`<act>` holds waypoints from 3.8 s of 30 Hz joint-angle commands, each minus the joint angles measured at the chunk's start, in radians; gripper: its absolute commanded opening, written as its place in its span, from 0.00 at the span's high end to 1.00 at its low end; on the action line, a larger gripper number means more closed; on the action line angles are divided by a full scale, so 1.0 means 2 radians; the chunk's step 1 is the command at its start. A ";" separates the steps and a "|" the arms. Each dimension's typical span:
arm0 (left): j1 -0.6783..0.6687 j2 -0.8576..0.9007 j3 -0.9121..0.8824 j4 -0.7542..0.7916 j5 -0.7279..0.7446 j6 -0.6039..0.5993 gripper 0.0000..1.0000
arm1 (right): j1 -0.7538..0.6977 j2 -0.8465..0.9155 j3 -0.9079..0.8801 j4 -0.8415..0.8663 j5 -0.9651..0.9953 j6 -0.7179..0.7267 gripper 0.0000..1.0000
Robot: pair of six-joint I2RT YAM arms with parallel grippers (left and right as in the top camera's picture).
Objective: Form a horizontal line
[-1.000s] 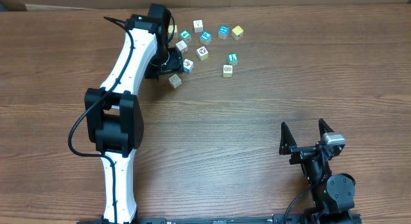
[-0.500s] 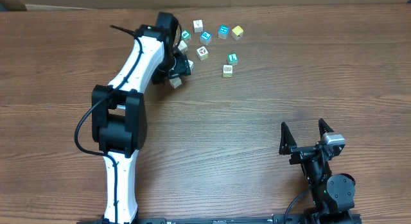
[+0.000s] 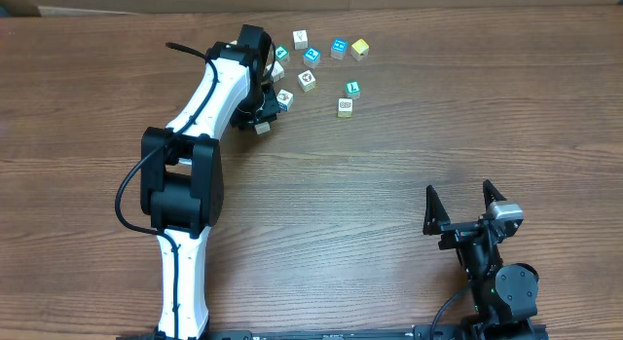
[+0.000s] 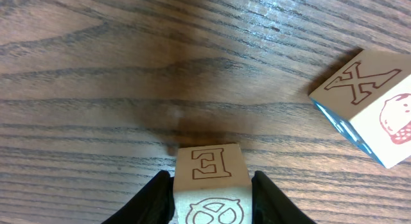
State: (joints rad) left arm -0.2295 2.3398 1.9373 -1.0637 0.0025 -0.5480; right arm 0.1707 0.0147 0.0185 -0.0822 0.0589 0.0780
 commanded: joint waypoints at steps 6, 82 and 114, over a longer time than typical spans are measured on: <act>0.000 0.006 -0.002 -0.002 0.000 0.033 0.65 | -0.002 -0.006 -0.005 0.002 -0.001 0.000 0.00; -0.026 -0.076 -0.121 0.092 -0.067 0.106 0.42 | -0.002 -0.006 -0.005 0.002 -0.001 0.000 0.00; -0.026 -0.078 -0.117 0.111 -0.039 0.104 0.76 | -0.002 -0.006 -0.005 0.002 -0.001 0.000 0.00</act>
State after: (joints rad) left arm -0.2871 2.2047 1.7000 -0.8375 -0.1047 -0.3553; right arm 0.1707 0.0147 0.0185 -0.0822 0.0589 0.0784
